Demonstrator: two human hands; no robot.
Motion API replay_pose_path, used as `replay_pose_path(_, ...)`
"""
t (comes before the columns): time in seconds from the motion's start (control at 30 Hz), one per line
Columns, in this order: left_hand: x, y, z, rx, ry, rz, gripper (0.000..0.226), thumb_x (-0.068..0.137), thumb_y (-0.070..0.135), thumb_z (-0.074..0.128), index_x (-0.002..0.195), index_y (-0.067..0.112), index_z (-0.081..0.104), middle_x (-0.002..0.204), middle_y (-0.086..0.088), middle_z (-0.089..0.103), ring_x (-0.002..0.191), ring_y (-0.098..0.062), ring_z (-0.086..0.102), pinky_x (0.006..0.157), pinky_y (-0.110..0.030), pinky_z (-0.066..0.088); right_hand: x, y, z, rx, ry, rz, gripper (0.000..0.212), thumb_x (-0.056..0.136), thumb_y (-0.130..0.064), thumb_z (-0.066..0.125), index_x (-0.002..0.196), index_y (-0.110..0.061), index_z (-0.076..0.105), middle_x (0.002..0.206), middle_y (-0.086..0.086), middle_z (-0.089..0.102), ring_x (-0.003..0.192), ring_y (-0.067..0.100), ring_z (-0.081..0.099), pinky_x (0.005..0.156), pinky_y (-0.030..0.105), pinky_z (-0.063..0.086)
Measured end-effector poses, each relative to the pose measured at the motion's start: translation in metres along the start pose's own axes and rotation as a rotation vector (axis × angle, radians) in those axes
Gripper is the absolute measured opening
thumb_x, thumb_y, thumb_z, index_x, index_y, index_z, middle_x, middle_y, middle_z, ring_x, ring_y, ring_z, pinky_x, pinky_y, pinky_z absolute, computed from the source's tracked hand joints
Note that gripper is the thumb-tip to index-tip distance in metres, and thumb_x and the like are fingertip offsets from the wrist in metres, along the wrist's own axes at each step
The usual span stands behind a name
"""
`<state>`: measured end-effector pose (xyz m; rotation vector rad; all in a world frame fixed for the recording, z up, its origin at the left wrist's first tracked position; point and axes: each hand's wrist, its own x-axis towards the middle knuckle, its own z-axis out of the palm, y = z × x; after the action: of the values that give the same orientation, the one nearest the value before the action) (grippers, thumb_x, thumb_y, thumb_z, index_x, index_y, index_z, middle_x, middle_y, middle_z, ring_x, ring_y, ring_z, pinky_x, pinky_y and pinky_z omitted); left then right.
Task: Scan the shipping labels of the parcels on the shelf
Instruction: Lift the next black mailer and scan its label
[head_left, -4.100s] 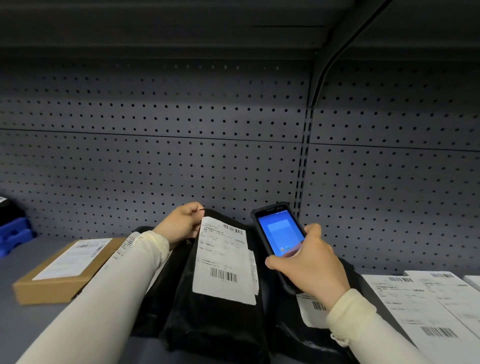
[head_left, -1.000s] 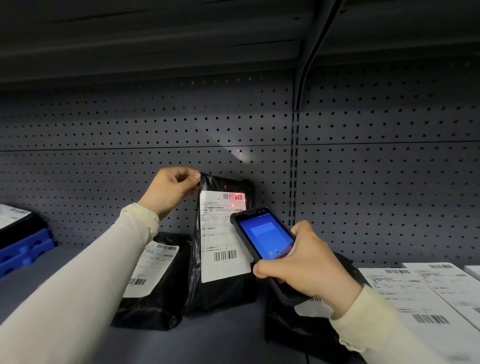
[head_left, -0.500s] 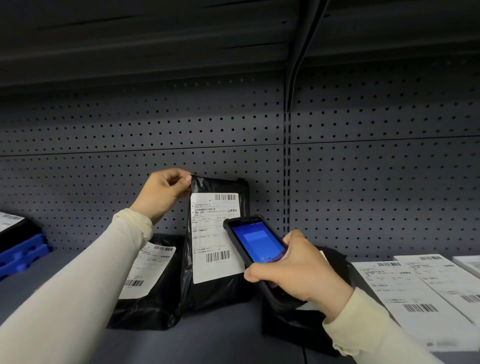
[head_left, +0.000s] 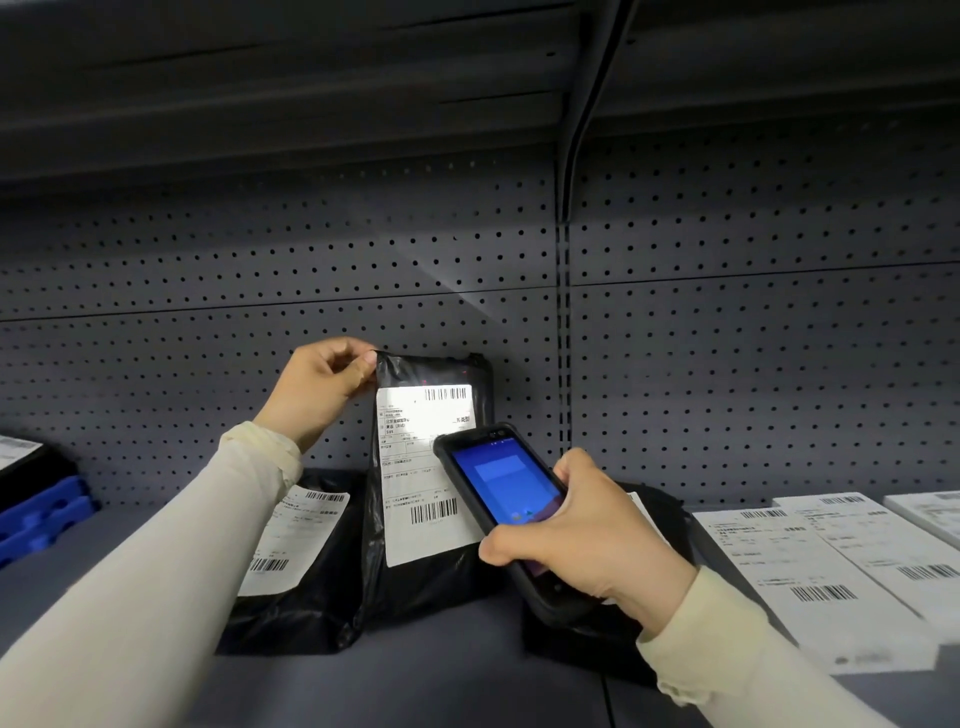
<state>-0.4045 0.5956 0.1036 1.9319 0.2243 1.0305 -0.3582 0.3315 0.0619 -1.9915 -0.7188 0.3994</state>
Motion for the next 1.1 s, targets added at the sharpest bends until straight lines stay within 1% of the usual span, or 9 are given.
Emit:
replay_pose_path(0.13,0.000,0.000,-0.001,-0.015,-0.029,-0.001,0.020,0.094,0.005,0.051,0.081,0.012,0.064,0.064,0.012,0.069,0.063,0.000,0.062,0.070,-0.013,0.053,-0.002,-0.001,0.001,0.022,0.005,0.014,0.082,0.059,-0.036,0.084,0.121,-0.018,0.034,0.079,-0.005,0.062,0.069,0.008,0.059,0.058,0.023,0.048)
replay_pose_path(0.27,0.001,-0.002,0.000,-0.004,-0.025,-0.004,0.021,0.094,0.007,0.052,0.080,0.015,0.065,0.065,0.013,0.070,0.067,-0.004,0.062,0.080,-0.024,0.052,-0.006,-0.001,0.002,0.035,0.006,0.019,0.075,0.060,-0.036,0.082,0.107,-0.020,0.026,0.073,-0.002,0.064,0.067,0.009,0.059,0.061,0.025,0.048)
replay_pose_path(0.4,0.001,-0.001,0.003,-0.018,-0.020,-0.001,0.022,0.094,0.006,0.051,0.080,0.016,0.064,0.064,0.013,0.069,0.065,0.000,0.062,0.077,-0.020,0.053,-0.011,-0.002,0.001,0.030,0.005,0.018,0.070,0.063,-0.035,0.082,0.101,-0.018,0.027,0.067,-0.005,0.064,0.065,0.007,0.060,0.062,0.023,0.050)
replay_pose_path(0.53,0.000,-0.001,0.004,-0.027,-0.015,0.000,0.022,0.094,0.006,0.052,0.080,0.016,0.065,0.071,0.005,0.068,0.074,-0.013,0.060,0.081,-0.025,0.052,-0.014,-0.004,0.000,0.032,0.006,0.030,0.068,0.064,-0.035,0.082,0.104,-0.013,0.032,0.064,-0.007,0.061,0.061,0.005,0.057,0.056,0.019,0.047)
replay_pose_path(0.7,-0.001,0.000,0.004,-0.027,-0.022,0.007,0.020,0.094,0.005,0.051,0.082,0.015,0.064,0.082,-0.006,0.065,0.077,-0.016,0.060,0.081,-0.022,0.052,-0.013,-0.005,0.001,0.028,-0.005,0.037,0.073,0.063,-0.035,0.083,0.108,-0.015,0.028,0.069,-0.005,0.064,0.066,0.008,0.060,0.060,0.023,0.049)
replay_pose_path(0.77,0.000,-0.001,0.004,-0.031,-0.022,0.004,0.019,0.094,0.006,0.051,0.083,0.015,0.064,0.082,-0.006,0.065,0.078,-0.016,0.060,0.081,-0.023,0.053,-0.012,-0.004,0.002,0.031,-0.006,0.039,0.077,0.063,-0.036,0.083,0.114,-0.016,0.028,0.070,-0.005,0.065,0.068,0.008,0.061,0.063,0.024,0.051)
replay_pose_path(0.9,0.001,-0.002,0.003,-0.060,-0.016,-0.008,0.016,0.093,0.006,0.053,0.084,0.013,0.064,0.084,-0.009,0.064,0.081,-0.019,0.060,0.087,-0.031,0.052,-0.012,-0.004,0.003,0.032,-0.012,0.042,0.090,0.062,-0.037,0.082,0.132,-0.014,0.029,0.070,-0.006,0.065,0.068,0.007,0.060,0.061,0.023,0.050)
replay_pose_path(0.97,0.001,-0.002,0.003,-0.051,-0.014,-0.008,0.016,0.093,0.006,0.053,0.084,0.014,0.065,0.083,-0.008,0.065,0.080,-0.018,0.060,0.087,-0.031,0.052,-0.011,-0.005,0.003,0.028,-0.010,0.040,0.088,0.062,-0.038,0.082,0.129,-0.014,0.031,0.073,-0.005,0.066,0.069,0.008,0.060,0.063,0.026,0.051)
replay_pose_path(1.1,0.002,-0.003,0.004,-0.053,-0.013,-0.015,0.016,0.093,0.006,0.053,0.084,0.014,0.064,0.084,-0.008,0.065,0.081,-0.018,0.061,0.085,-0.029,0.051,-0.011,-0.006,0.003,0.041,0.018,0.024,0.070,0.061,-0.037,0.083,0.109,-0.020,0.035,0.077,-0.005,0.061,0.067,0.009,0.056,0.062,0.026,0.049)
